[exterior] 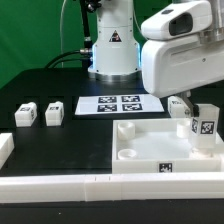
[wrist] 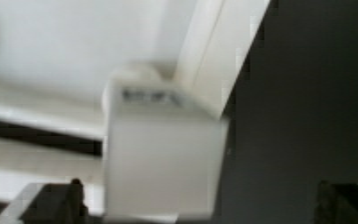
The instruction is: Assemble one leg
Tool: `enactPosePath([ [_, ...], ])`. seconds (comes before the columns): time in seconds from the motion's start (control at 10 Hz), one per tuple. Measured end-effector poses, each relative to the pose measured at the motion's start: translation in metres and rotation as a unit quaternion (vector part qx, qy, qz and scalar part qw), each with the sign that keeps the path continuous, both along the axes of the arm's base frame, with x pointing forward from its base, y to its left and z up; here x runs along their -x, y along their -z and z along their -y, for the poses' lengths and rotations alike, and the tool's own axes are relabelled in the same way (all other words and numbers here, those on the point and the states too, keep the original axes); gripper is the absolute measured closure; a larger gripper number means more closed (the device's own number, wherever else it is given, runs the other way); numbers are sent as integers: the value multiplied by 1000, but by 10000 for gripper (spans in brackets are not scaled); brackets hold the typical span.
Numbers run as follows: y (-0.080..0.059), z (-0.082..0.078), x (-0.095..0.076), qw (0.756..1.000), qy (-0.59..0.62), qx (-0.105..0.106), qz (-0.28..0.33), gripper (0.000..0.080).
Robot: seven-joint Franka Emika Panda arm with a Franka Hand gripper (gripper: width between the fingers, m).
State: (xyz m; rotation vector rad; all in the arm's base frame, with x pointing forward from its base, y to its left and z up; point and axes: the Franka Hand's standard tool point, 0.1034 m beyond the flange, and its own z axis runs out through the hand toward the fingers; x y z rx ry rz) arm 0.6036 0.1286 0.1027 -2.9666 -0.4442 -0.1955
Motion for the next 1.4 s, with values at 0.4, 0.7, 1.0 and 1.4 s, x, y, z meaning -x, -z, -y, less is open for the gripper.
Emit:
enactPosePath([
  [0.4,1,9,-4,1000,13,-1,19,151],
  [0.7,5,13,-4,998,49,-4,26,151],
  [1.0,14,20,13,994,110,-7,18,151],
  [1.4,25,18,29,994,107,-6,16,151],
])
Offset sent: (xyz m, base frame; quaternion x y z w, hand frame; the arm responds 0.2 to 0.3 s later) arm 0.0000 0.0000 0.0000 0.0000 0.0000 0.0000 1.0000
